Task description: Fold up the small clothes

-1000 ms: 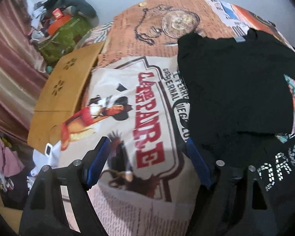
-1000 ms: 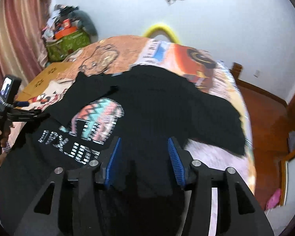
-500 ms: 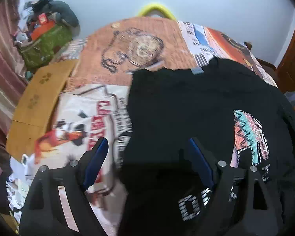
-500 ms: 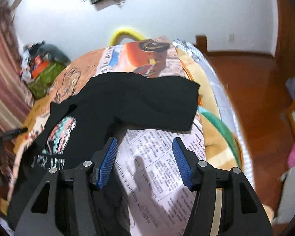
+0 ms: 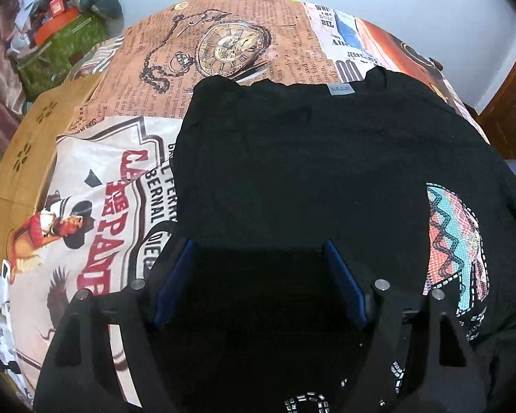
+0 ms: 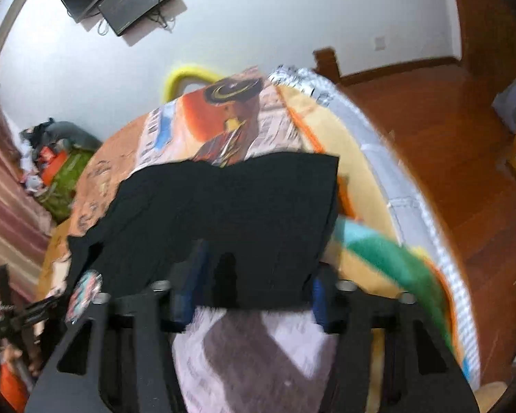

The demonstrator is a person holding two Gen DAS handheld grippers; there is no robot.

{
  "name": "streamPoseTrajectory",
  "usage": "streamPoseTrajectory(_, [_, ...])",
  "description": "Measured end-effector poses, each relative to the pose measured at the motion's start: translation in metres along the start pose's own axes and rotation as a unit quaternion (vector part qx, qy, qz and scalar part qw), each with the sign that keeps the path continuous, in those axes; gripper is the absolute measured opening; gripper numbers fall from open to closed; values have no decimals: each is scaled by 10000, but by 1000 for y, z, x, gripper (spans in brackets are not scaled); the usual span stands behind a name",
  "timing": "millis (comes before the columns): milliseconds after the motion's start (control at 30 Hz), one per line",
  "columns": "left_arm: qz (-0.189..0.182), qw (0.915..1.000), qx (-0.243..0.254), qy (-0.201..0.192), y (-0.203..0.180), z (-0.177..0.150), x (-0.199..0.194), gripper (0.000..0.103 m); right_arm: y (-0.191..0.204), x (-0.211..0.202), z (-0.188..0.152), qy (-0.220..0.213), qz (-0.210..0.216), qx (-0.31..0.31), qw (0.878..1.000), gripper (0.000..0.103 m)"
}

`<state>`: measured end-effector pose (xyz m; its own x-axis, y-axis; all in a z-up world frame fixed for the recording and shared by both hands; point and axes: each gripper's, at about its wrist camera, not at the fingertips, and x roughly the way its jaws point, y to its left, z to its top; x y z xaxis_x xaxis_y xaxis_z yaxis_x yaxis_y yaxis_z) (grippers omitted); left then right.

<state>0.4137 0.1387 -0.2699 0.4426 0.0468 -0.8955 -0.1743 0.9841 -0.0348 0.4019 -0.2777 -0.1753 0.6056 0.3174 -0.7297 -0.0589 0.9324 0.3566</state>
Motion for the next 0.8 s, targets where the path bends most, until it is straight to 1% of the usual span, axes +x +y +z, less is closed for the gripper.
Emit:
streamPoseTrajectory(33, [9,10000,1,-9,1,0,-1,76,1,0,3,-56,-67,-43,10000,22])
streamPoseTrajectory(67, [27,10000,1,-10,1,-1,-2,74,2,0,8,-95,-42,-57,9999,8])
streamPoseTrajectory(133, [68,10000,-14,-30,3,-2,-8,72,5,-1,14,-100,72,-49,9999,5])
streamPoseTrajectory(233, [139,9997,-16,-176,9,-3,-21,72,24,-10,24,-295,121,-382,9988,4])
streamPoseTrajectory(300, [206,9994,2,-281,14,-5,-31,72,39,-15,32,-356,268,-559,9974,4])
streamPoseTrajectory(400, [182,9990,-1,-408,22,-7,-47,72,77,-27,44,-499,541,-952,9927,4])
streamPoseTrajectory(467, [151,9988,-10,-471,26,-8,-56,72,99,-29,48,-546,688,-1167,9893,4])
streamPoseTrajectory(500, [137,9986,-16,-515,30,-10,-62,72,116,-31,48,-545,836,-1322,9862,4])
streamPoseTrajectory(633, [171,9980,15,-611,37,-16,-77,72,165,-16,33,-312,1167,-1862,9750,4])
streamPoseTrajectory(733, [187,9979,41,-611,41,-20,-84,72,193,6,9,42,1344,-2193,9663,4])
streamPoseTrajectory(800, [219,9980,41,-592,44,-23,-86,72,204,21,-5,313,1437,-2303,9619,4])
